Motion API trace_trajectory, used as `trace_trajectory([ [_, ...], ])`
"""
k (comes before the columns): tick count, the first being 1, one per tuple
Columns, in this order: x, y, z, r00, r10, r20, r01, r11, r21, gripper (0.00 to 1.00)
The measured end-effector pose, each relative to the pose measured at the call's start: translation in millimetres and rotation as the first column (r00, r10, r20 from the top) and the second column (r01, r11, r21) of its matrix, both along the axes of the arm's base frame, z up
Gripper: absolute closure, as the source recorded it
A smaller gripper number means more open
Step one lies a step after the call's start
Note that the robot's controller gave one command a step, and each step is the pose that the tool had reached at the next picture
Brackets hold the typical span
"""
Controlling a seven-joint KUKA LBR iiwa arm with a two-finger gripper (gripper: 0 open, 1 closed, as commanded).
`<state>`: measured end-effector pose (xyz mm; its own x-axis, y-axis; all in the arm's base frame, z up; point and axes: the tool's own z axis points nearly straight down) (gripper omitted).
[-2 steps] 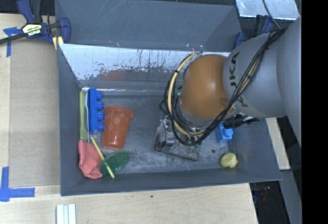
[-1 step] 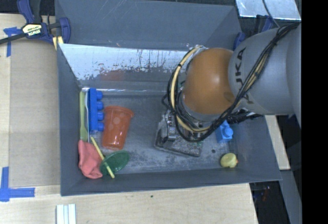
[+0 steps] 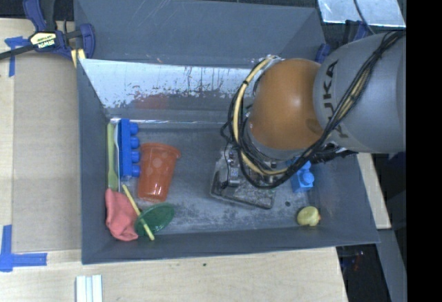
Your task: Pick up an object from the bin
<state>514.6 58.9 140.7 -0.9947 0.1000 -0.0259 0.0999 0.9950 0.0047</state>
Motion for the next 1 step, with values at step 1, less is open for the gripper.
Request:
trace_trajectory([
  [1,0.2,-0.3,9.2,1.000,0.000,0.001,0.000,1.000,0.000,1.00],
])
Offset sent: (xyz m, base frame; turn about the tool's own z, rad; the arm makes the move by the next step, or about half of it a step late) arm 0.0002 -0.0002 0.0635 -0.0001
